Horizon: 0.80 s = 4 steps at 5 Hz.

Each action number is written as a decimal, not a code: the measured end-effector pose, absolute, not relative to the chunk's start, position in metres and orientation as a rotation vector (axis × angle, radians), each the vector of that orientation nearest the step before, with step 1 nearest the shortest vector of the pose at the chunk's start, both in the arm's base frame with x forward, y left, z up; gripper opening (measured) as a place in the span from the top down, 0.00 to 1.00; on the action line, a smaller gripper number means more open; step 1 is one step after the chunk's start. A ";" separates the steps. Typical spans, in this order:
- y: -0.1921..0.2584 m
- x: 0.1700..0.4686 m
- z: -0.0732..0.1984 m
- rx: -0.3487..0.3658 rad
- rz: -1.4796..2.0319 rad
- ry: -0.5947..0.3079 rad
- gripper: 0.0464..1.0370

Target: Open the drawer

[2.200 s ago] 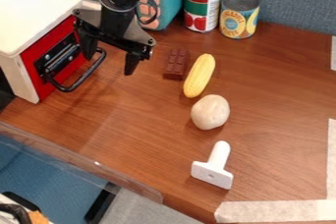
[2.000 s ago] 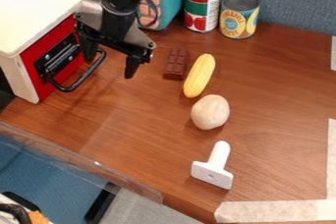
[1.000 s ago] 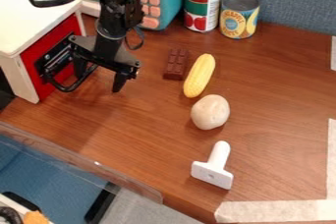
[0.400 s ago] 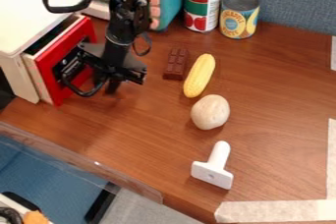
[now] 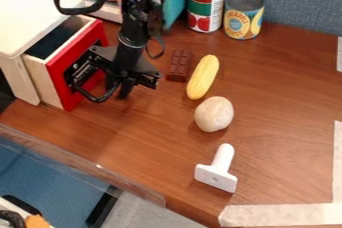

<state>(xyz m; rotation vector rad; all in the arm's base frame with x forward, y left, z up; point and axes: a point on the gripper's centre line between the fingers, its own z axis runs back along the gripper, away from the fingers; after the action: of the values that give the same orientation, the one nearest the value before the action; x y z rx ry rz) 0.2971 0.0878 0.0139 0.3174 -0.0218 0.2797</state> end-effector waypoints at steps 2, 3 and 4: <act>0.069 0.301 0.016 0.279 0.302 0.021 0.83; 0.064 0.301 0.020 0.283 0.306 0.042 0.83; 0.057 0.301 0.021 0.263 0.319 0.055 0.83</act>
<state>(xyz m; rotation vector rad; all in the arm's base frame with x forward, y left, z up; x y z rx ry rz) 0.3011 0.0571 0.0213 0.2631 0.0552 0.3190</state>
